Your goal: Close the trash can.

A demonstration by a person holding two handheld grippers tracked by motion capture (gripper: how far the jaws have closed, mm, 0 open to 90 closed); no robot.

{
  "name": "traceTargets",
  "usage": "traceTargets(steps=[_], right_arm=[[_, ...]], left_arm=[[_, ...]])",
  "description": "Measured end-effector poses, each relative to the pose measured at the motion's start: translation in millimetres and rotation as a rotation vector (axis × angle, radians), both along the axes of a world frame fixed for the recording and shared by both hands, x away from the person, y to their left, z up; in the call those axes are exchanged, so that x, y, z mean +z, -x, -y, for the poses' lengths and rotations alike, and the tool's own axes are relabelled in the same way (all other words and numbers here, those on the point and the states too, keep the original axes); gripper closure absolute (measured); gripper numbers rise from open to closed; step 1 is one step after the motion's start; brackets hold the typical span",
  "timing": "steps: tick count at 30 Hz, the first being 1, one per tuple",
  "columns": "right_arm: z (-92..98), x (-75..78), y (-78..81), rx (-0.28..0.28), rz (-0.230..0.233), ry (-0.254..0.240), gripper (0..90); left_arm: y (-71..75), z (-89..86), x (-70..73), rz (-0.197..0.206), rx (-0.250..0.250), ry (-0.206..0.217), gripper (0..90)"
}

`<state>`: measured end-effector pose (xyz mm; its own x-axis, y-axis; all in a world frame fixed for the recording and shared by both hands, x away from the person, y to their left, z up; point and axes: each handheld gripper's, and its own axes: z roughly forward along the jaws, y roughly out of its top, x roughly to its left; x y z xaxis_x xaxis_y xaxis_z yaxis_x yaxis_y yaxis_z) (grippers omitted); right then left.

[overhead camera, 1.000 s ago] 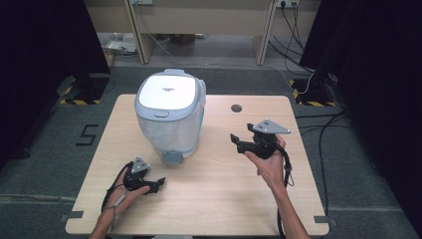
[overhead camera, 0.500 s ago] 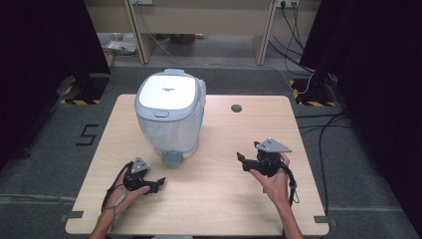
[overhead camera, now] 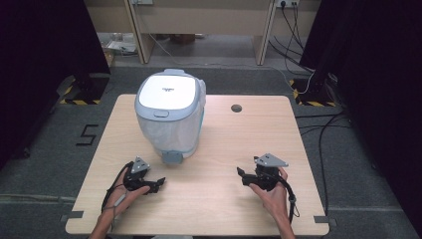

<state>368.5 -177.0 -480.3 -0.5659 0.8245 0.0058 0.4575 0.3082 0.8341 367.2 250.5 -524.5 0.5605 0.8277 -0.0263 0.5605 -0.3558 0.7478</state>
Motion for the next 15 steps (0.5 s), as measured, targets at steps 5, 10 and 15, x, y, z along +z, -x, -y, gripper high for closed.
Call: traceTargets(steps=[5,10,15], right_arm=[[1.8,-14.0,6.7,-0.004,-0.042,0.017,21.0],[1.6,-26.5,11.3,-0.012,-0.090,0.050,18.1],[0.9,-34.1,15.1,-0.023,-0.116,0.066,18.3]], left_arm=[[0.0,0.0,0.0,0.000,0.000,0.000,12.8],[0.0,0.0,0.0,0.000,0.000,0.000,12.8],[0.0,0.0,0.0,0.000,0.000,0.000,12.8]])
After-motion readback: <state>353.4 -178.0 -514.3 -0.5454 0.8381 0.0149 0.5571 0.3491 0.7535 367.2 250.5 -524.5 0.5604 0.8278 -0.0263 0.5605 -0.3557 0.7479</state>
